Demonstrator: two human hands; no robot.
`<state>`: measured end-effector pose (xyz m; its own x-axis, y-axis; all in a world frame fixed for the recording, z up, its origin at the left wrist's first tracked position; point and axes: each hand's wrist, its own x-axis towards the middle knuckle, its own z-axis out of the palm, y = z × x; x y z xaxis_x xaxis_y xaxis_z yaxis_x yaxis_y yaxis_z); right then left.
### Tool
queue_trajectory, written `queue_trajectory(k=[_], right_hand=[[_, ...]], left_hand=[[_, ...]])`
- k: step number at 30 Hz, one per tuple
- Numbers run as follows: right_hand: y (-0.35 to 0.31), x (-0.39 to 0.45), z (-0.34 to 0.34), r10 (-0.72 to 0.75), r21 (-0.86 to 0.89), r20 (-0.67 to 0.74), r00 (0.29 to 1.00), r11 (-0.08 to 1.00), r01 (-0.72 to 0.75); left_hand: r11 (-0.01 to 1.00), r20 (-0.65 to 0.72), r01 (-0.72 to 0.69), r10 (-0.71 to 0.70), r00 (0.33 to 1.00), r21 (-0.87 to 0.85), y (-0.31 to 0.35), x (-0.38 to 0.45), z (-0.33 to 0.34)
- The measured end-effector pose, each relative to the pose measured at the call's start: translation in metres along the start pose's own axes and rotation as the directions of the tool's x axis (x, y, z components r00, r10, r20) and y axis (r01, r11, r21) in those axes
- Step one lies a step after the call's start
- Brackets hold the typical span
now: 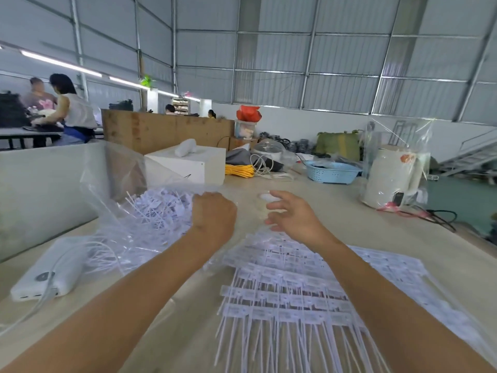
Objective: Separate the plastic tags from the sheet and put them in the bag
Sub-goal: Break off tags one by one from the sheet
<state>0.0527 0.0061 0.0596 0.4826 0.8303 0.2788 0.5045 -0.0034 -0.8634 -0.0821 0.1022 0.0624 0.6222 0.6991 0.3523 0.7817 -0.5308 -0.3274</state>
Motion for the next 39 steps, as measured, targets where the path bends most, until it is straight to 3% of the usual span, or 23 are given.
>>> queue_trajectory(k=[2, 4, 5, 6, 9, 13, 18, 21, 23, 25, 27, 29, 32, 35, 39], right_hand=[[0.005, -0.017, -0.021, 0.023, -0.048, -0.014, 1.0, 0.999, -0.023], [0.018, -0.037, -0.042, 0.057, -0.187, 0.002, 0.998, 0.981, -0.056], [0.027, -0.048, -0.052, 0.05, -0.289, 0.013, 0.999, 0.956, -0.045], [0.036, -0.057, -0.061, 0.037, -0.401, 0.025, 0.999, 0.916, -0.024], [0.066, -0.086, -0.087, 0.034, -0.562, 0.044, 0.998, 0.827, -0.003], [0.088, -0.109, -0.1, 0.058, -0.456, 0.048, 0.997, 0.889, -0.03], [0.091, -0.114, -0.095, 0.014, -0.353, 0.068, 0.998, 0.935, 0.011], [0.083, -0.113, -0.099, -0.01, -0.16, -0.065, 0.998, 0.987, -0.001], [0.076, -0.115, -0.109, 0.074, 0.143, -0.17, 0.983, 0.988, -0.05], [0.073, -0.119, -0.123, 0.156, 0.335, -0.167, 0.973, 0.938, -0.093], [0.077, -0.125, -0.134, 0.158, 0.234, -0.121, 0.98, 0.964, -0.127], [0.085, -0.128, -0.136, 0.134, 0.0, -0.124, 0.983, 0.991, -0.135], [0.097, -0.127, -0.135, 0.087, -0.387, -0.114, 0.99, 0.913, -0.125], [0.098, -0.13, -0.137, 0.153, -0.387, -0.038, 0.988, 0.909, -0.156], [0.092, -0.131, -0.137, 0.212, -0.412, 0.032, 0.977, 0.893, -0.18]], left_hand=[[0.905, -0.05, -0.244, 0.242, 0.969, -0.348, 0.022, -0.016, -0.013], [0.638, -0.048, -0.438, 0.532, 0.845, -0.633, 0.043, -0.029, -0.019], [0.556, -0.028, -0.476, 0.631, 0.776, -0.681, 0.052, -0.034, -0.019], [0.547, 0.014, -0.494, 0.68, 0.733, -0.676, 0.06, -0.036, -0.017], [0.656, 0.126, -0.521, 0.679, 0.724, -0.546, 0.075, -0.035, -0.004], [0.697, 0.156, -0.51, 0.654, 0.74, -0.505, 0.075, -0.025, -0.001], [0.624, -0.044, -0.574, 0.655, 0.754, -0.53, 0.078, -0.016, -0.041], [0.543, -0.168, -0.598, 0.642, 0.748, -0.589, 0.084, -0.01, -0.064], [0.493, -0.156, -0.551, 0.634, 0.758, -0.673, 0.088, -0.007, -0.069], [0.442, -0.107, -0.503, 0.663, 0.741, -0.743, 0.095, -0.01, -0.064], [0.452, -0.039, -0.505, 0.716, 0.697, -0.735, 0.106, -0.014, -0.051], [0.475, 0.017, -0.519, 0.749, 0.662, -0.711, 0.12, -0.018, -0.036], [0.479, 0.022, -0.478, 0.723, 0.691, -0.736, 0.139, -0.022, -0.024], [0.428, -0.015, -0.415, 0.681, 0.732, -0.803, 0.155, -0.027, -0.014], [0.472, 0.076, -0.395, 0.711, 0.699, -0.788, 0.163, -0.032, 0.001]])
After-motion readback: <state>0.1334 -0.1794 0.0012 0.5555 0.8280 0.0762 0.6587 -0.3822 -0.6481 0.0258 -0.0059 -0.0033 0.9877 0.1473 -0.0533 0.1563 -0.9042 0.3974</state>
